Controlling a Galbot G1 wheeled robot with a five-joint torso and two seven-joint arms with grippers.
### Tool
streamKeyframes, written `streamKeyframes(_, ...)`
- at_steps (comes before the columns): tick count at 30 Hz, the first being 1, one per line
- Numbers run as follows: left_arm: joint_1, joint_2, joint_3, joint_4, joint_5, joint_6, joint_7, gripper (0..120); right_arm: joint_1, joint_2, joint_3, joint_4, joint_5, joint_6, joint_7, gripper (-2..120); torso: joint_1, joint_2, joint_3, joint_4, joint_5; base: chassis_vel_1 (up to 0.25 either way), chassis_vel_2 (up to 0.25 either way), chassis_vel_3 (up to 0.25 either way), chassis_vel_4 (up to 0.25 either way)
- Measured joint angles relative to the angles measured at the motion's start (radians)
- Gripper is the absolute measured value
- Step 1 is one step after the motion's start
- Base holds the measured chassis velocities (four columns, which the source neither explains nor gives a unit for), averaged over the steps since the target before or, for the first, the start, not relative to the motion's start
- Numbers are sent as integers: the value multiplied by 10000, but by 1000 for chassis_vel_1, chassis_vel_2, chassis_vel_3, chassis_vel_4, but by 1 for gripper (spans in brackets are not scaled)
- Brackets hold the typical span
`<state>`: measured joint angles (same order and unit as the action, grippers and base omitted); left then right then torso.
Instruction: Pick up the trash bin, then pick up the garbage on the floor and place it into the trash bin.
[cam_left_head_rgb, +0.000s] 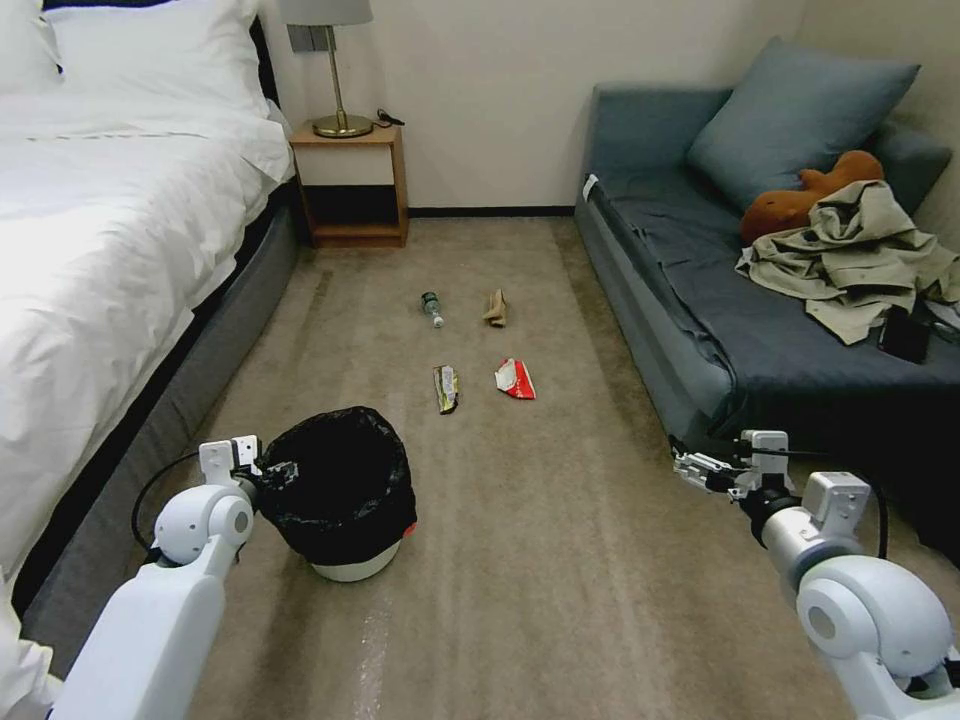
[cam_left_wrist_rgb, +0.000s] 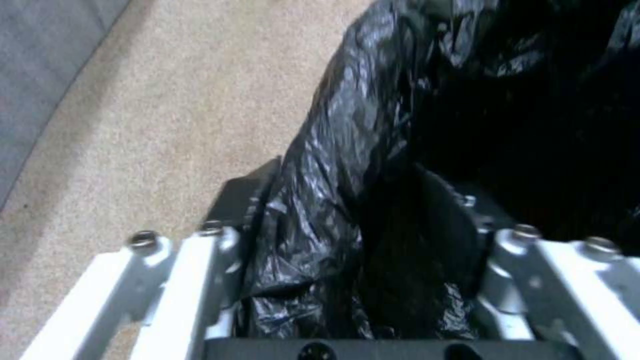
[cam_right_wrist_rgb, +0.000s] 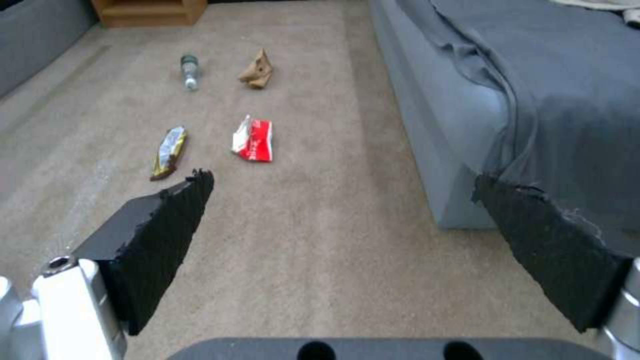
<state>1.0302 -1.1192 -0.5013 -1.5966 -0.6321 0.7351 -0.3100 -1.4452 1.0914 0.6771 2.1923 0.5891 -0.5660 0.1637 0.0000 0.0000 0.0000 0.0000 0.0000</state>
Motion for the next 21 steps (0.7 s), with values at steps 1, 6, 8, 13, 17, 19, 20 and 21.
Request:
streamKeyframes(1, 0, -13, 7, 22, 5, -1, 10, 45, -23, 0, 0, 26, -1, 0, 0, 100, 0, 0, 0, 1, 1, 0, 0, 0, 0)
streamKeyframes(6, 28, -31, -21, 59, -12, -15, 22, 28, -66, 23, -30, 62, -3, 1, 0, 100, 0, 0, 0, 2, 5, 0, 0, 0, 0)
streamKeyframes(8, 85, -31, -89, 33, -78, -45, 49, 19, -65, 74, -110, 59, -40, 0, 0, 100, 0, 0, -1, 2, 5, 0, 0, 0, 0)
streamKeyframes(13, 279, 33, -289, -192, -218, -1, 260, 7, -31, 255, -299, 26, -114, -12, 9, 100, 0, 0, 0, 0, -4, 0, 0, 0, 0)
streamKeyframes(17, 390, 81, -464, -353, -247, 7, 322, 7, -12, 368, -401, -6, -145, -18, 17, 100, 0, 0, 0, -2, -9, 0, 0, 0, 0)
streamKeyframes(19, 471, 106, -639, -527, -229, 7, 363, 5, 3, 455, -470, -54, -168, -20, 18, 100, 0, 0, 0, 0, 0, 0, 0, 0, 0)
streamKeyframes(20, 540, 105, -759, -684, -153, 7, 407, 5, 15, 509, -505, -95, -177, -13, 17, 100, 0, 0, 0, 0, -3, 0, 0, 0, 0)
streamKeyframes(21, 540, 105, -759, -684, -153, 7, 407, 5, 15, 509, -505, -95, -177, -13, 17, 100, 0, 0, 0, 0, -3, 0, 0, 0, 0)
